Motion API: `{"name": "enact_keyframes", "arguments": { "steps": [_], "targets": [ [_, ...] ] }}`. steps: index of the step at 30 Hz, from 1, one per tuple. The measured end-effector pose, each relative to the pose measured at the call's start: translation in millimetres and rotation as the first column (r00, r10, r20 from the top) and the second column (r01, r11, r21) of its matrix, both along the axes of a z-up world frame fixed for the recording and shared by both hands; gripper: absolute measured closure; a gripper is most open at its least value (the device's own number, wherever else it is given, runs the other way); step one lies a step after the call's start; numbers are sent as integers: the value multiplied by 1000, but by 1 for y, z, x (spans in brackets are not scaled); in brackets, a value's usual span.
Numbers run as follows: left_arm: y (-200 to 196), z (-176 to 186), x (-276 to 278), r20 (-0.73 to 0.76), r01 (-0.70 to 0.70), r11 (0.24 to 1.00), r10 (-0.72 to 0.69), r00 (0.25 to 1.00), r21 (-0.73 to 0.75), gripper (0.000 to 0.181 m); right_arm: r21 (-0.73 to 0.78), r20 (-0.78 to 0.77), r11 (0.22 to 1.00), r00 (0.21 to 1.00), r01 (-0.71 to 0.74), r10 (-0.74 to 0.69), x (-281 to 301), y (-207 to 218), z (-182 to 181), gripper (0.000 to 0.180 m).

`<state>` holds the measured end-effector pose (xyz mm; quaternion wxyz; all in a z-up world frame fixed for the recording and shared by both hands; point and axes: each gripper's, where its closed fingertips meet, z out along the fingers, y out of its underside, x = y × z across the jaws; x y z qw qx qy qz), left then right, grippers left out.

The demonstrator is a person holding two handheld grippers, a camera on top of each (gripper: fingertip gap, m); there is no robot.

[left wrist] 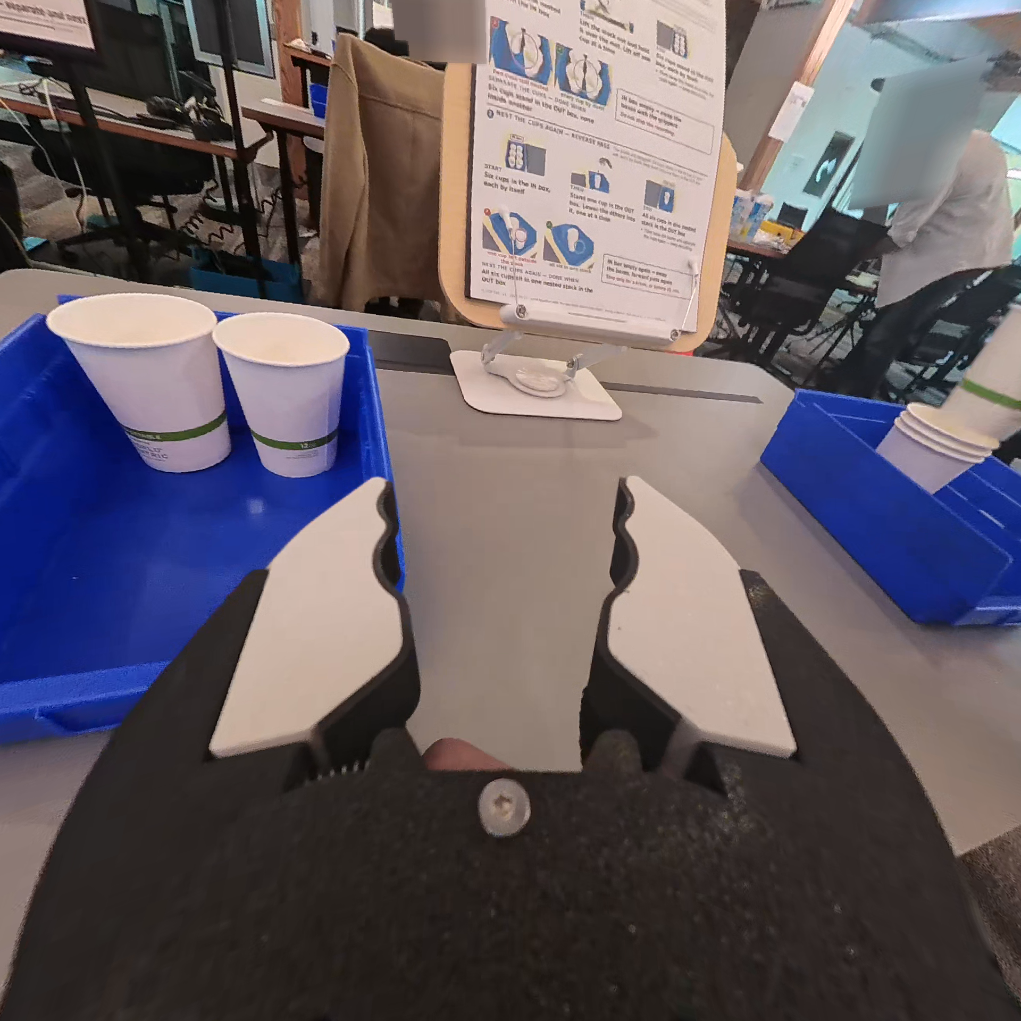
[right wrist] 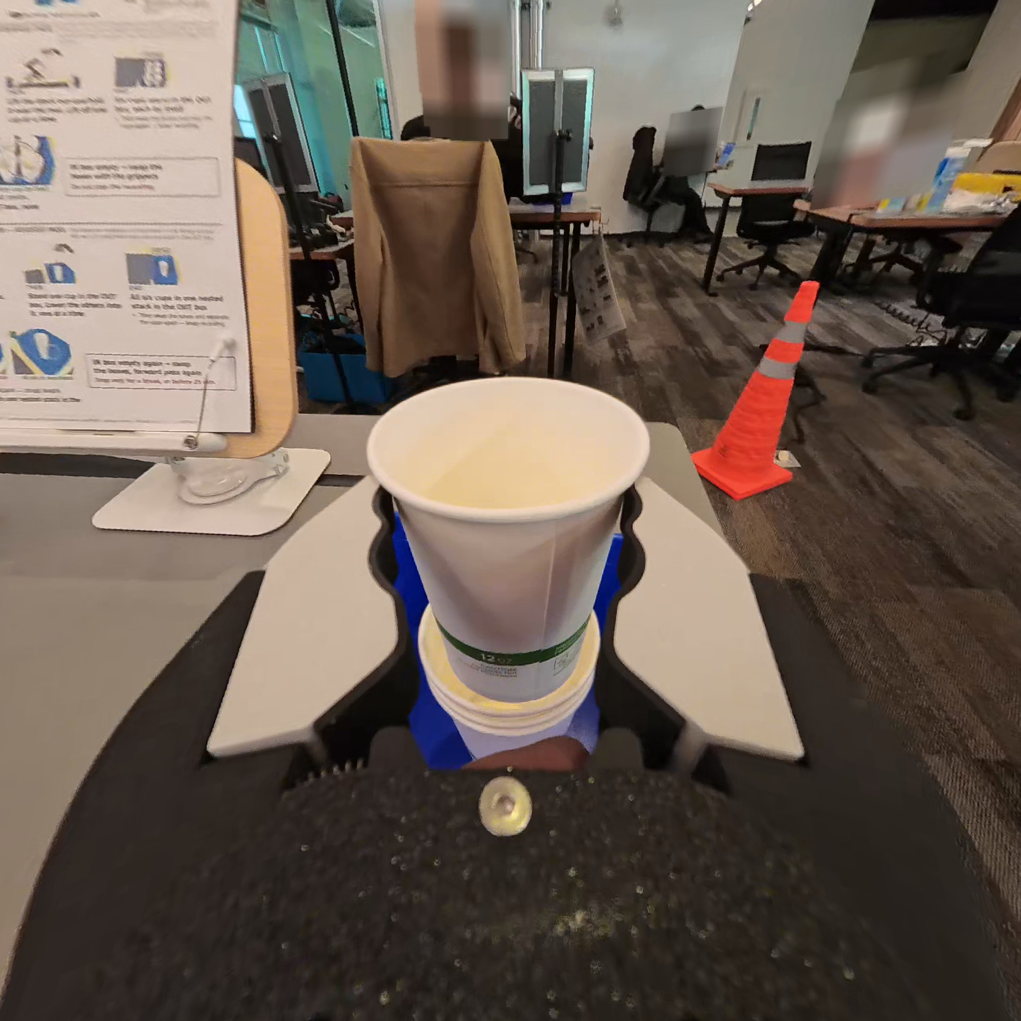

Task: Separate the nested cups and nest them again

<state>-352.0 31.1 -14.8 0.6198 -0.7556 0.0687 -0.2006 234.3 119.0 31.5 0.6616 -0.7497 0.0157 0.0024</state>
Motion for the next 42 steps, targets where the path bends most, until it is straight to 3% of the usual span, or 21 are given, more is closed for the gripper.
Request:
{"name": "enact_keyframes", "arguments": {
  "steps": [16, 36, 42],
  "targets": [
    [-3, -29, 26, -211, 41, 998, -50, 976, -50, 106, -214, 3, 977, 1000, 14, -14, 3, 16, -66, 99],
    [-8, -35, 36, -245, 76, 995, -90, 965, -68, 106, -502, 0, 860, 994, -96, 110, 3, -14, -99, 102],
    [-11, -34, 38, -258, 83, 994, -98, 961, -68, 106, -589, 73, 801, 981, -104, 181, 2, -17, -102, 105]
  ]
}}
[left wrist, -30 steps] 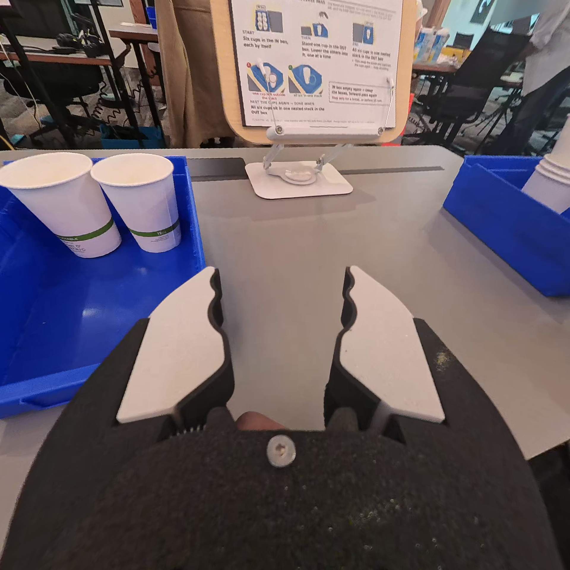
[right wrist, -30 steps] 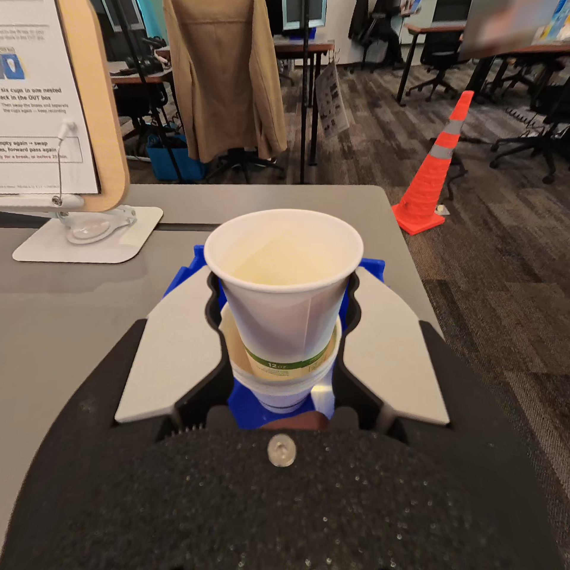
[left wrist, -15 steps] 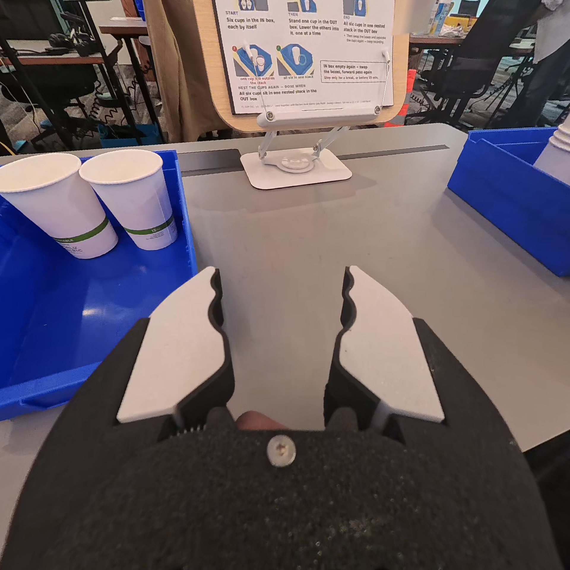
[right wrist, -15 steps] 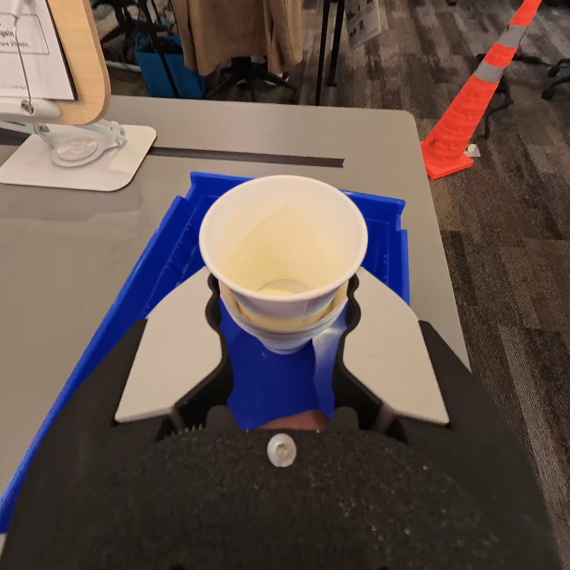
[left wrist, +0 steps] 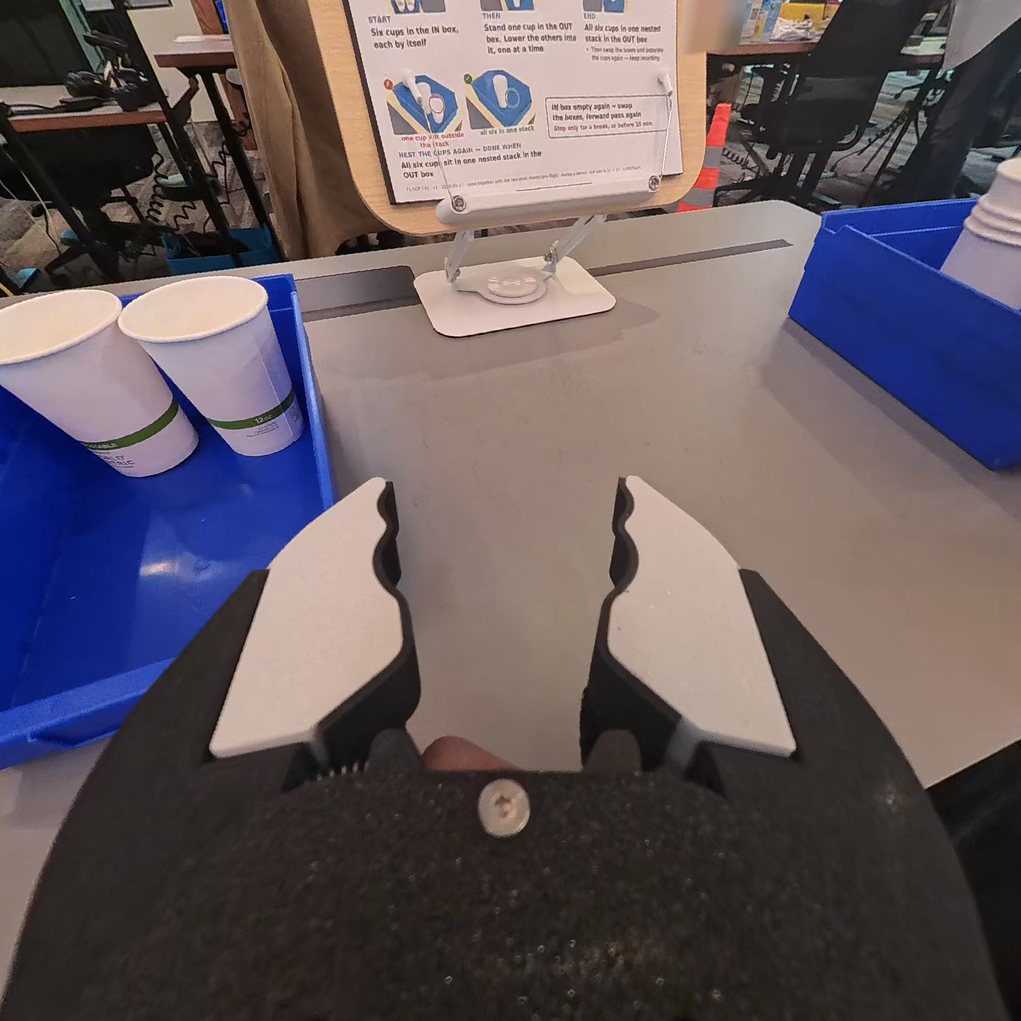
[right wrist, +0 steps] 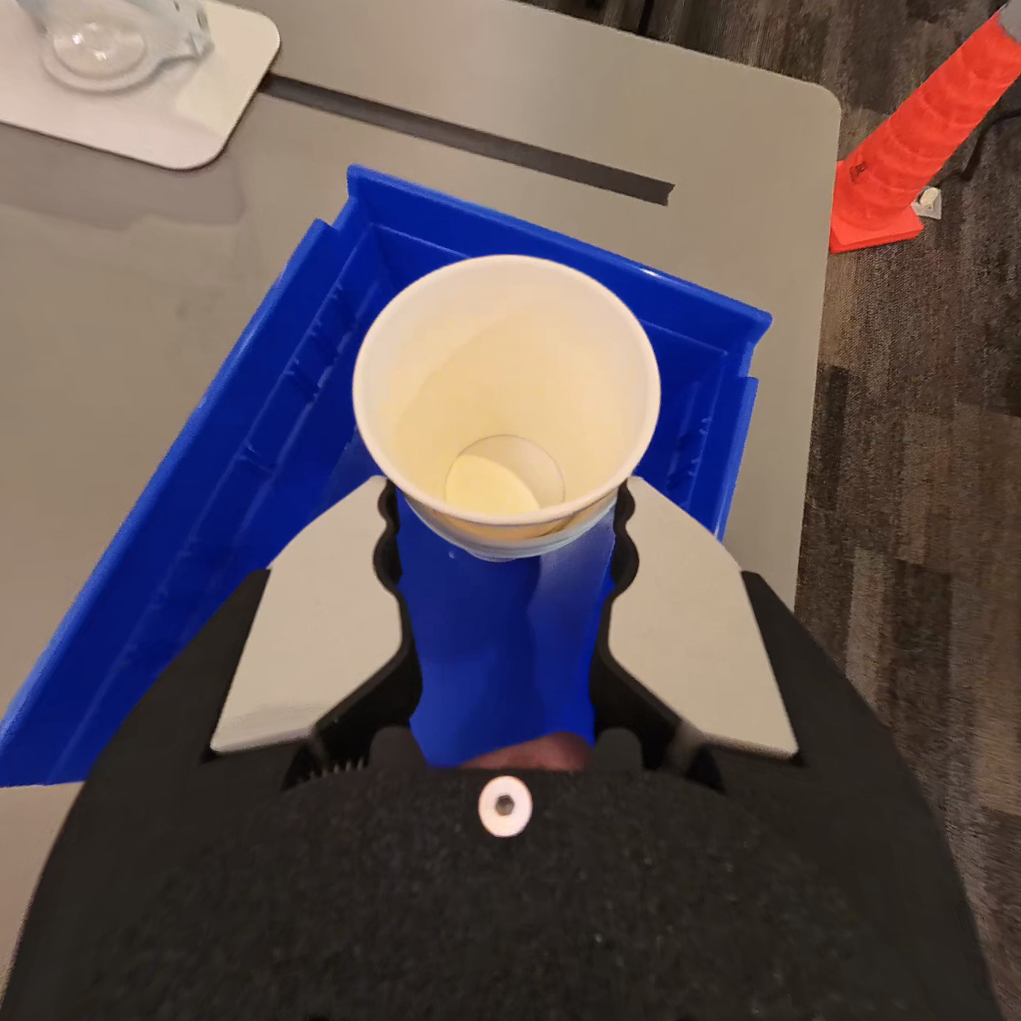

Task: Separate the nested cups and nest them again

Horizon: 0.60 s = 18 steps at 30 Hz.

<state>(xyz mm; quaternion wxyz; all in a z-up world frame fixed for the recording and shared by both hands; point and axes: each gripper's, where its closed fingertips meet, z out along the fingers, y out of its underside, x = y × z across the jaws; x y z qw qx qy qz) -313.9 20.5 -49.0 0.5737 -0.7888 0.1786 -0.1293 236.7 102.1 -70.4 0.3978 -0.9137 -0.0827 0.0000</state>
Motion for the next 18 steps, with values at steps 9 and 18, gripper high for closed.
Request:
{"name": "enact_keyframes", "arguments": {
  "steps": [9, 18],
  "targets": [
    [-3, 1, 2, -9, 6, 1000, -6, 1000, 4, 106, -139, 35, 989, 998, -43, 49, 6, -8, -12, 104],
    [-2, -10, 2, -11, -5, 1000, 5, 1000, -22, 106, -125, 39, 992, 999, -27, 32, 4, -29, -8, 103]
  ]
}}
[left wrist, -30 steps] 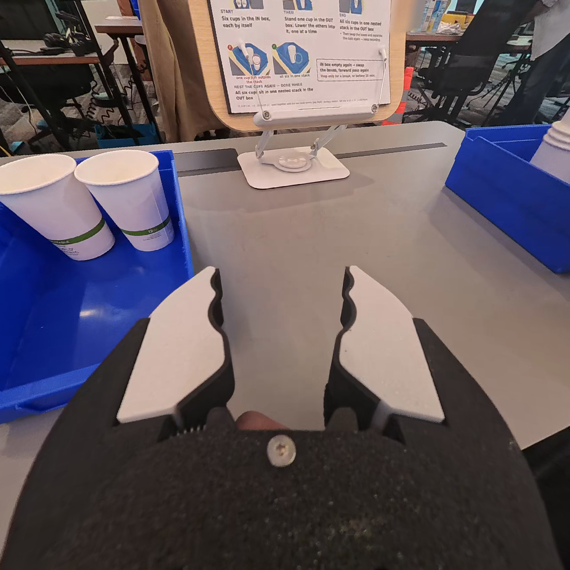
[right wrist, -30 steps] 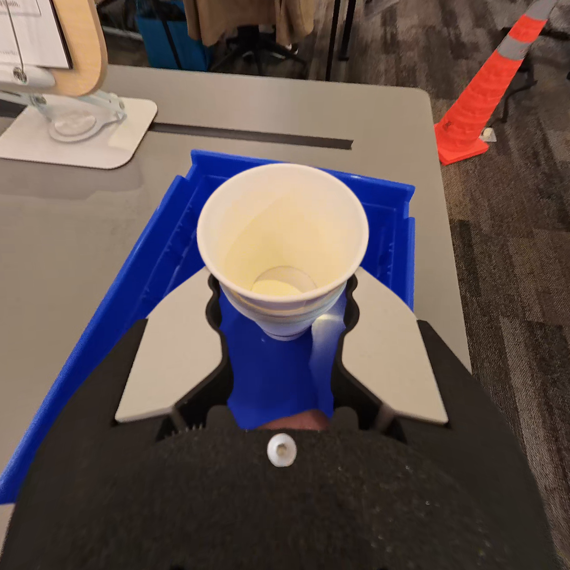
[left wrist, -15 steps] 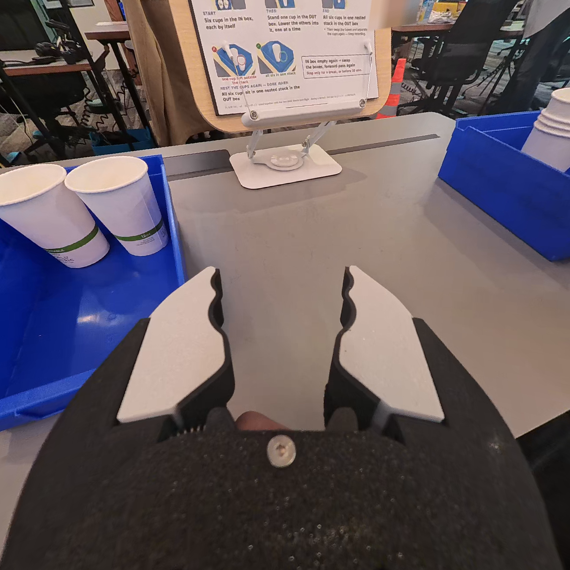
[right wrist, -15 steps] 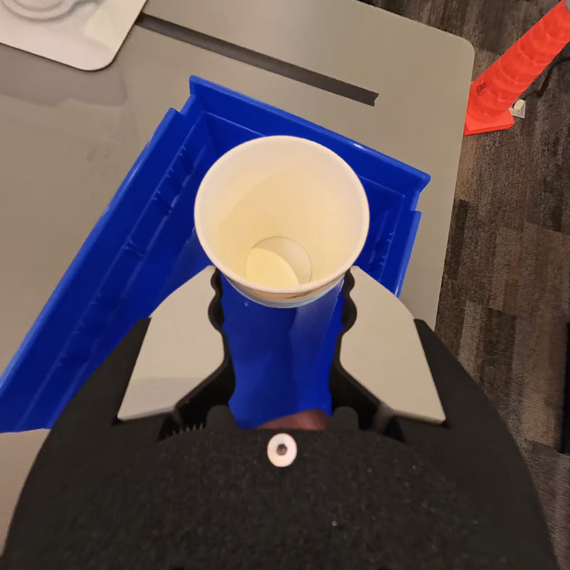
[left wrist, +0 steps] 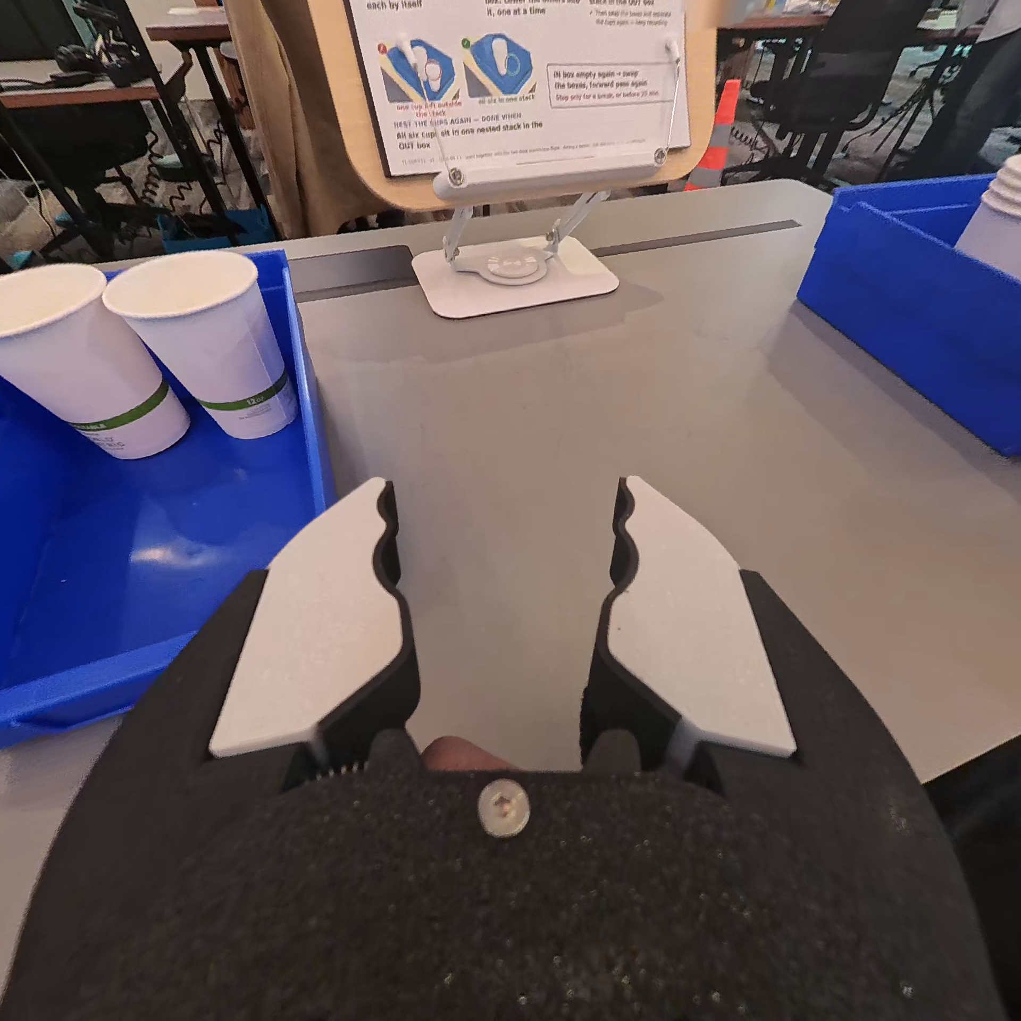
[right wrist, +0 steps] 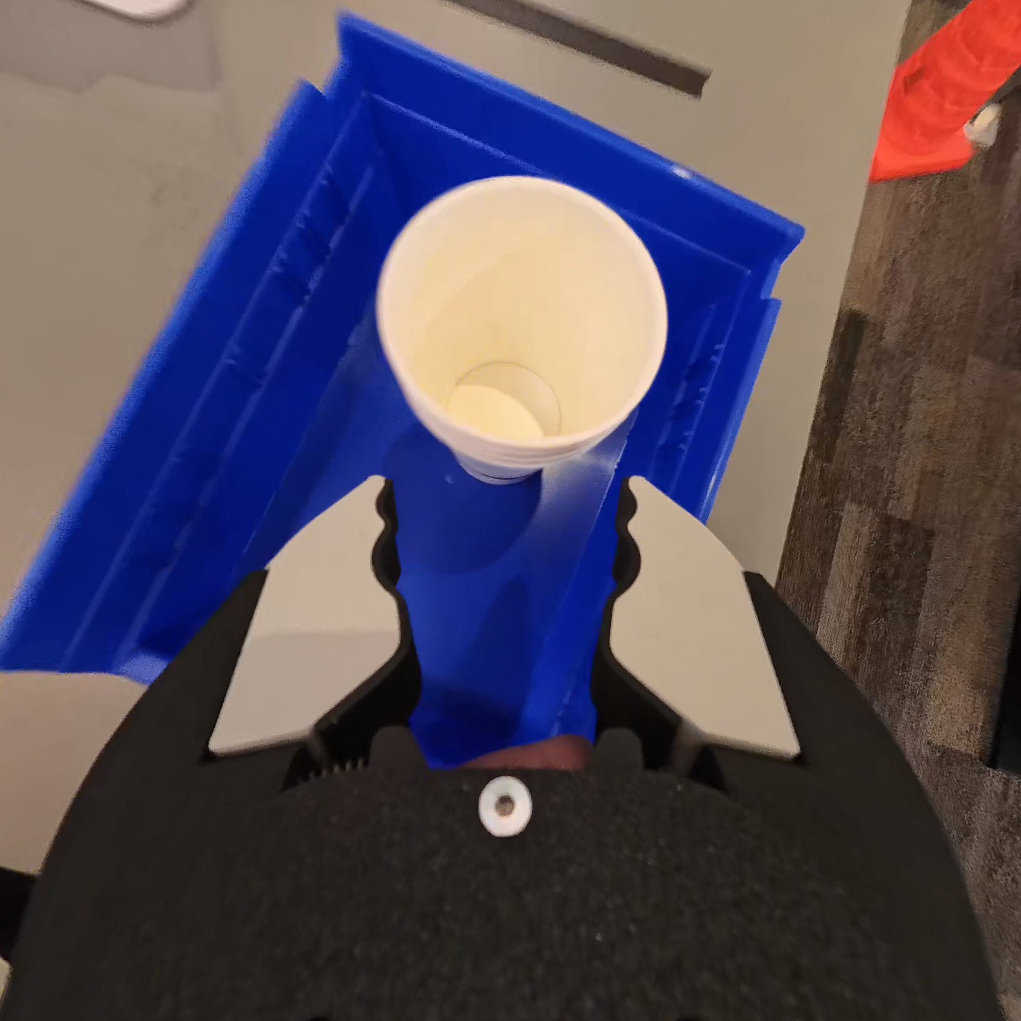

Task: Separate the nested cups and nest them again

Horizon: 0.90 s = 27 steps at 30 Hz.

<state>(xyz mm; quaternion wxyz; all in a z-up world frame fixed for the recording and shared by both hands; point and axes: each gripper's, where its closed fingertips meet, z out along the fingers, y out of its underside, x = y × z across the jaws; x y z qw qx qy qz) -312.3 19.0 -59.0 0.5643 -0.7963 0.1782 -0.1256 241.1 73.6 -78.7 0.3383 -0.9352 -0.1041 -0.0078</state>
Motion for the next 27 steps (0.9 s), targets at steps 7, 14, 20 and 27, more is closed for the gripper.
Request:
{"name": "enact_keyframes", "arguments": {
  "steps": [7, 14, 20, 27],
  "targets": [
    [12, -7, -34, 18, -126, 992, 126, 992, -31, 105, 571, -286, 811, 895, -128, 342, -174, -55, 85, 105],
    [88, 21, -87, 21, -214, 977, 214, 977, 7, 102, 489, -396, 805, 737, -336, 548, -310, -63, 22, 105],
    [192, -26, -121, 4, -189, 971, 192, 981, -147, 97, 495, -429, 777, 668, -390, 609, -347, -73, 21, 106],
    [235, -71, -110, -59, -218, 948, 210, 976, -231, 91, 475, -454, 784, 652, -400, 607, -349, -78, 13, 107]
  ]
}}
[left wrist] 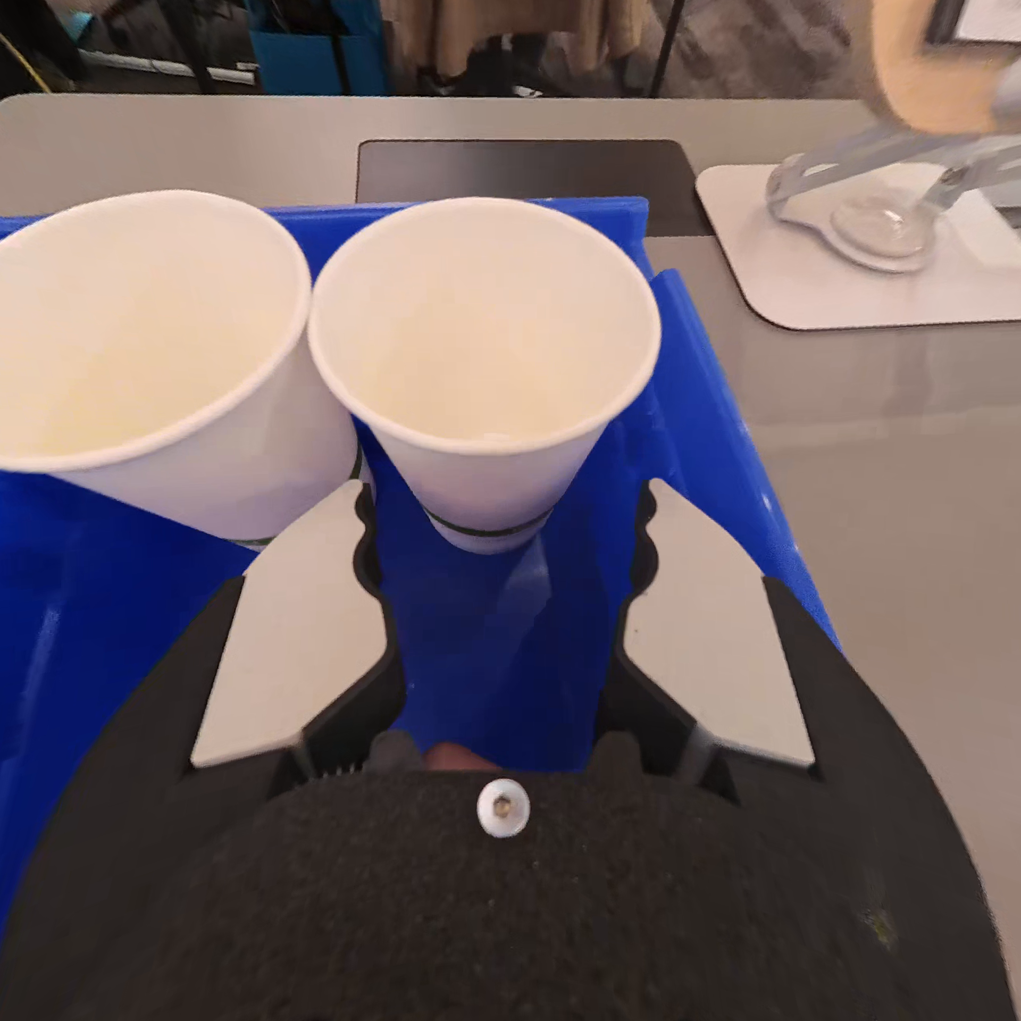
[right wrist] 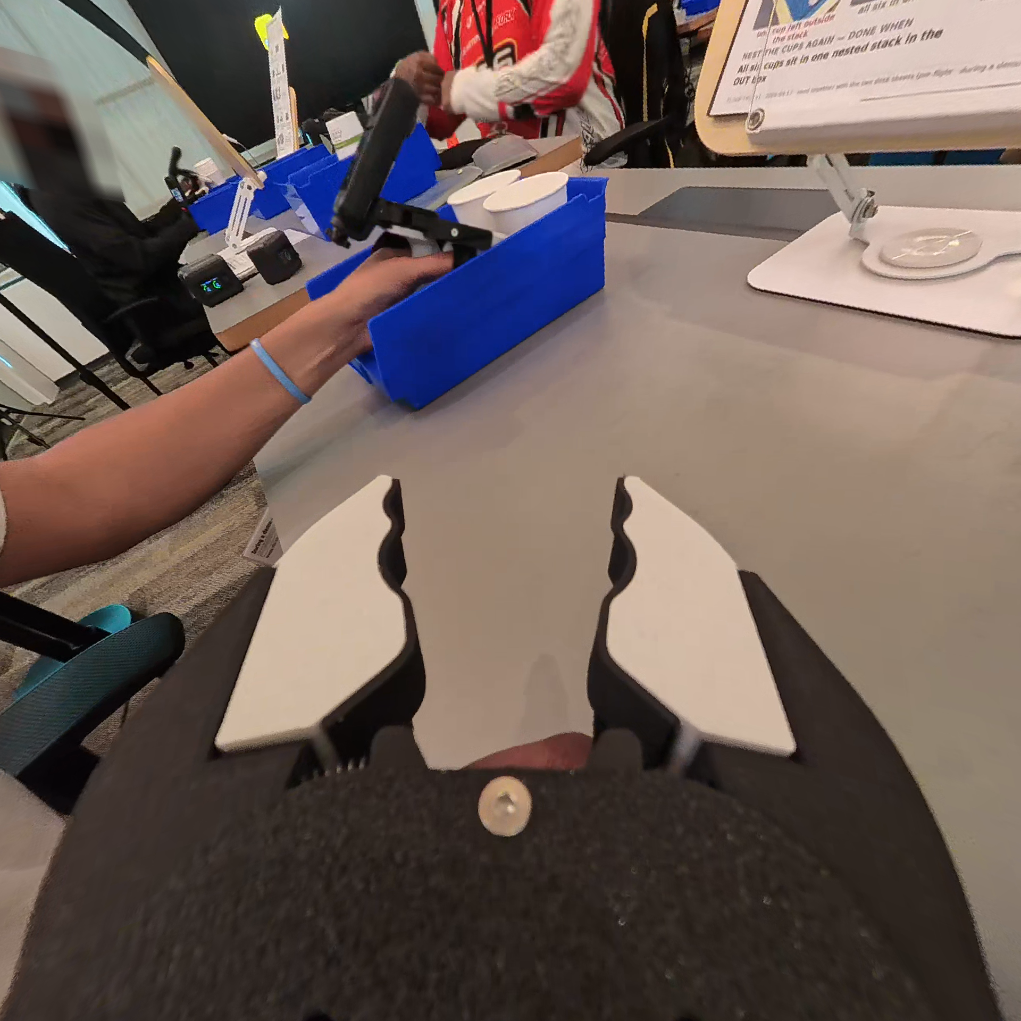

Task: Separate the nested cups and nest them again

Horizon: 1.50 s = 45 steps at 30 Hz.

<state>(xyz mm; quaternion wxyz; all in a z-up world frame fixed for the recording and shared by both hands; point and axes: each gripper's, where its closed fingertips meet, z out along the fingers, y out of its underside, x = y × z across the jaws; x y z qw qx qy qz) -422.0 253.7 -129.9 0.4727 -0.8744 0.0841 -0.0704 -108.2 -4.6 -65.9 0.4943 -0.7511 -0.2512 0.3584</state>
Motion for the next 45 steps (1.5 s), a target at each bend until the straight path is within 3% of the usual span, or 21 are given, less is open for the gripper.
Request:
{"name": "enact_keyframes", "arguments": {
  "steps": [9, 15, 23, 28, 32, 37, 45],
  "targets": [
    [32, 4, -3, -51, -123, 991, 126, 991, 60, 91, -36, 19, 999, 999, -40, 40, -7, -6, -13, 109],
    [26, 13, 0, -41, -119, 991, 121, 992, 68, 94, -39, 11, 998, 999, -45, 46, -3, -7, -12, 110],
    [-64, 60, -4, -10, 74, 985, -73, 997, 156, 95, 16, 8, 999, 999, 36, -36, 43, 6, 6, 111],
    [-128, 98, -13, 50, 240, 950, -254, 966, 198, 95, 74, -20, 996, 999, -39, 40, 62, 1, 22, 113],
    [-163, 130, 14, 123, 451, 867, -482, 868, 214, 96, 113, -29, 982, 987, -153, 158, 55, -3, 40, 114],
    [-197, 152, 88, 128, 703, 671, -739, 662, 236, 96, 164, -100, 941, 944, -295, 313, 17, -4, 80, 114],
    [-238, 153, 211, 20, 922, 352, -935, 353, 163, 95, 201, 19, 897, 917, -393, 398, -47, 16, 102, 98]
  ]
}}
